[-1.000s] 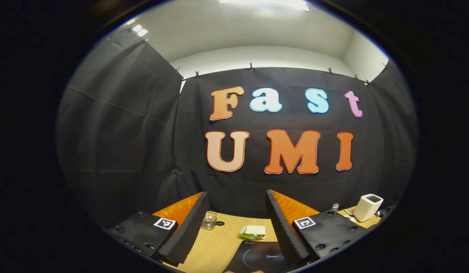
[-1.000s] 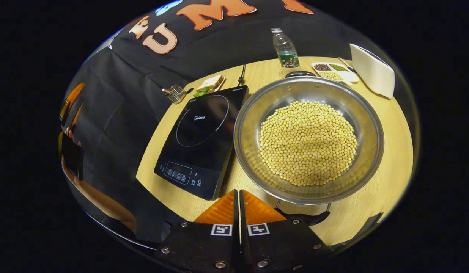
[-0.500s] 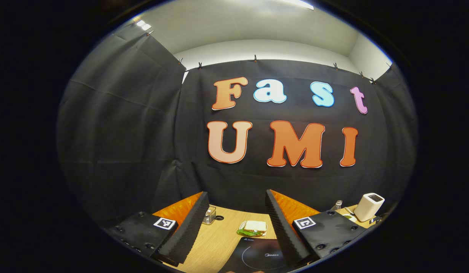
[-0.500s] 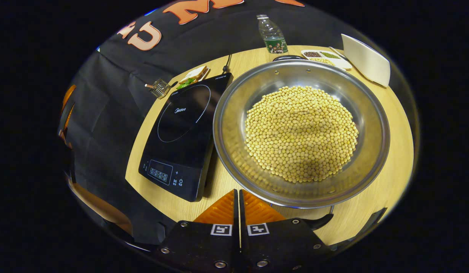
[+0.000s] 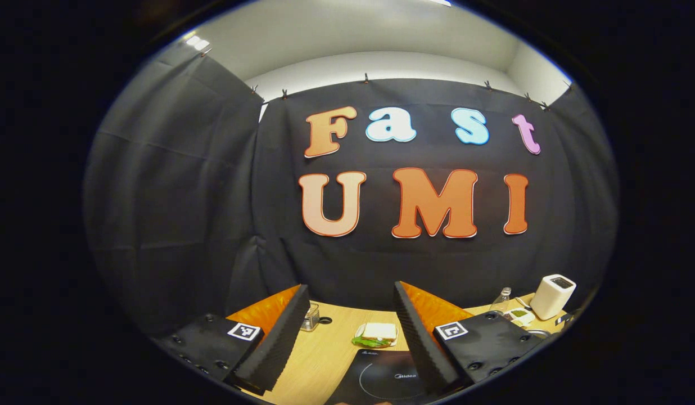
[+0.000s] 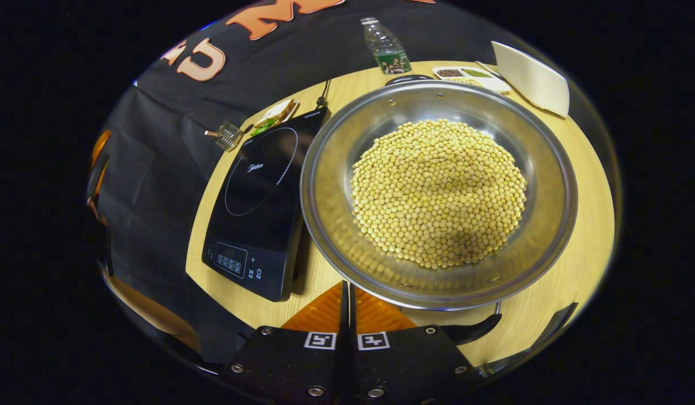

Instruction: First push the handle of the pot to place it horizontally, then grasp the pot with both hands and set it on the induction cooktop.

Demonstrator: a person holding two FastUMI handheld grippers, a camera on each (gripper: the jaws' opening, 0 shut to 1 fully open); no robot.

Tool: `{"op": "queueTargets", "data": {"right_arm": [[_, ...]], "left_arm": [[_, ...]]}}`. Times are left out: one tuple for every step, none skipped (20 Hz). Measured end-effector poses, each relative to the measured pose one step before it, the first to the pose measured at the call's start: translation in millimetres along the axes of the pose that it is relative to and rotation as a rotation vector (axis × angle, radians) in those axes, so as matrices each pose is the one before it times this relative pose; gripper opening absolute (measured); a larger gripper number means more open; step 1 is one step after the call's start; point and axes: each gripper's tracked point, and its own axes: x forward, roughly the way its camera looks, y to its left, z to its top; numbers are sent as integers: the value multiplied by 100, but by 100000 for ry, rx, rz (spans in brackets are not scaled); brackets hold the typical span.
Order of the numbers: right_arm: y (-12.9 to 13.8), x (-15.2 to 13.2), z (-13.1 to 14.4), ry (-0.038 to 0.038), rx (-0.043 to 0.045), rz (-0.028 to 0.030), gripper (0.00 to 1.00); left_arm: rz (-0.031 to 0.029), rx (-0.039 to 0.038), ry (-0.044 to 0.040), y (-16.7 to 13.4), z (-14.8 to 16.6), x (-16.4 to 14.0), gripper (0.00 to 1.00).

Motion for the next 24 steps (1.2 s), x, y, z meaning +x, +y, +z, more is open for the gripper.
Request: {"op": "queueTargets", "data": {"right_arm": [[-573, -167, 117, -486, 384, -1112, 0], [-634, -142, 131, -627, 405, -1291, 0], [-631, -106, 43, -231, 383, -1151, 0], [-739, -279, 177, -842, 653, -1290, 0], [-804, -96, 220, -696, 278, -1703, 0], [-805, -126, 99, -905, 365, -1991, 0], [-707, -61, 185, -836, 339, -1804, 0], [-621, -102, 114, -886, 473, -1313, 0], [-349, -63, 55, -244, 220, -346, 0], [-202, -185, -134, -211, 378, -95, 0], [-237, -88, 76, -8, 164, -191, 0], [-323, -117, -33, -211, -313, -550, 0], [-271, -25, 14, -317, -626, -815, 0], [-302, -82, 7, -377, -545, -415, 0], [-222, -46, 71, -112, 33, -257, 0], [-267, -30, -56, 201, 210, -294, 0], [-414, -17, 212, -121, 275, -733, 0], [-572, -92, 103, -292, 121, -1160, 0], [-665, -15, 162, -514, 179, -1336, 0], [-629, -58, 134, -329, 910, -914, 0], [-452, -9, 194, 333, 1817, -331, 0], [-583, -85, 199, 84, 1519, -372, 0], [-673, -40, 209, -215, 398, -1294, 0], [-766, -55, 256, -799, -549, -2138, 0]], "left_arm": [[-2589, -1122, 9, -946, 201, -29, 98], [-3145, -1982, -56, -893, 163, 146, 98], [-1405, -1131, -18, -519, 132, 24, 99], [-64, -11, -328, 82, 223, -99, 98], [-178, -138, -462, -37, 236, -26, 98], [-407, -469, -248, -248, 60, -113, 98], [-219, -295, -104, -169, 25, -82, 98], [31, -174, 128, -91, -126, -144, 98], [-62, 77, 255, -68, -80, -57, 98], [156, 243, 251, 8, -19, -49, 98], [-106, -55, 201, -3, 62, -35, 98], [-276, -380, -232, -61, 264, -229, 98], [64, -202, -680, 34, 258, -201, 98], [126, -241, -778, 144, 354, -99, 98], [200, 35, -487, 90, 181, -157, 97], [58, 236, -362, -29, 11, -76, 98], [3, 171, -234, -163, 25, -46, 98], [-186, 207, -191, -83, 93, -65, 98], [-145, 95, -103, -122, 29, 19, 98], [-367, -171, 26, -81, -92, -32, 98], [-179, -444, 6, -81, -15, 85, 98], [-80, -246, 124, -31, -5, 194, 98], [-29, -239, 219, -60, -71, 152, 98], [-111, -143, 358, -37, -169, 158, 98]]}}
